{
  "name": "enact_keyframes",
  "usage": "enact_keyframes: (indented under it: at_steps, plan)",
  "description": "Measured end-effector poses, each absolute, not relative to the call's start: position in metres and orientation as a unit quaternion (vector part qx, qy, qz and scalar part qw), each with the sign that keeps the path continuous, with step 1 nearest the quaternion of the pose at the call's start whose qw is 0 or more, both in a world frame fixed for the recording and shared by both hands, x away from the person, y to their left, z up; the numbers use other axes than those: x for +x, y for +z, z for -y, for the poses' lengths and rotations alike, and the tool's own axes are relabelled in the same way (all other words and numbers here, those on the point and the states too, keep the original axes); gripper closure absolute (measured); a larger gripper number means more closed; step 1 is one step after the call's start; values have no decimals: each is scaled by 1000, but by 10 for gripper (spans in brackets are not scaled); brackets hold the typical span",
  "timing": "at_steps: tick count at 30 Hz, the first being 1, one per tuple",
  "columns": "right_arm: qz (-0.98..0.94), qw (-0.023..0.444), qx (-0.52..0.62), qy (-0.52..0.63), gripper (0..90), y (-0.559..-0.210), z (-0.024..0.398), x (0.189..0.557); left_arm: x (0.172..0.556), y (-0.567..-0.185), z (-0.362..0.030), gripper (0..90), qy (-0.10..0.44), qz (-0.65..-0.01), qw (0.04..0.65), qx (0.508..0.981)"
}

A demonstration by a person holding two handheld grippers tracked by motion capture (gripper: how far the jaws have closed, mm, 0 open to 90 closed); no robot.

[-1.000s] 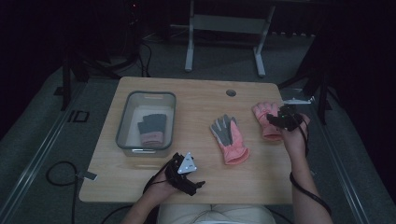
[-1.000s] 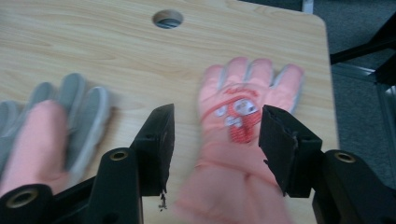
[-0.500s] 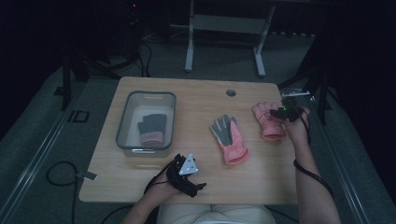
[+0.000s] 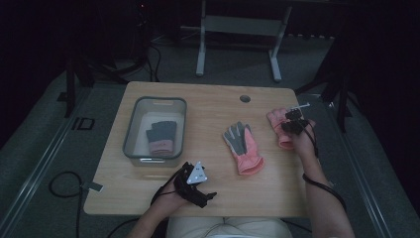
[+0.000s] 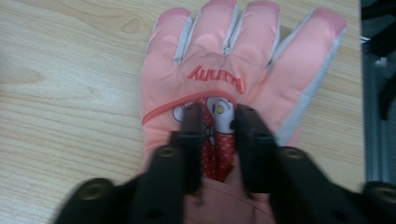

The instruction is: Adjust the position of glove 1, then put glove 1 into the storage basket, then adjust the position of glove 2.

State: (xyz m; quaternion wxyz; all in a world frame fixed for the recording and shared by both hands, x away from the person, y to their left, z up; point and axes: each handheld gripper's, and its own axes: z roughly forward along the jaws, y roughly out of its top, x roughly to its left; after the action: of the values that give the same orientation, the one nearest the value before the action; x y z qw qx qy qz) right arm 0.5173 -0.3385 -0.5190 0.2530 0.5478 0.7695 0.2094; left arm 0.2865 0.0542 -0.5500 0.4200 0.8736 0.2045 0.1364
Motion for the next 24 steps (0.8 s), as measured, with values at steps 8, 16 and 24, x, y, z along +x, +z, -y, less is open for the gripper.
enact_keyframes:
  at_steps: [8,16,24]
  plan:
    - [-750,258,557,247,860,-484,336,488,287,-551,-55,42,140,-211,414,874]
    - [-732,263,557,291,860,-459,334,421,284,-548,-52,42,141,-206,418,873]
    - [-734,264,561,279,858,-472,329,387,283,-547,-51,42,142,-202,420,873]
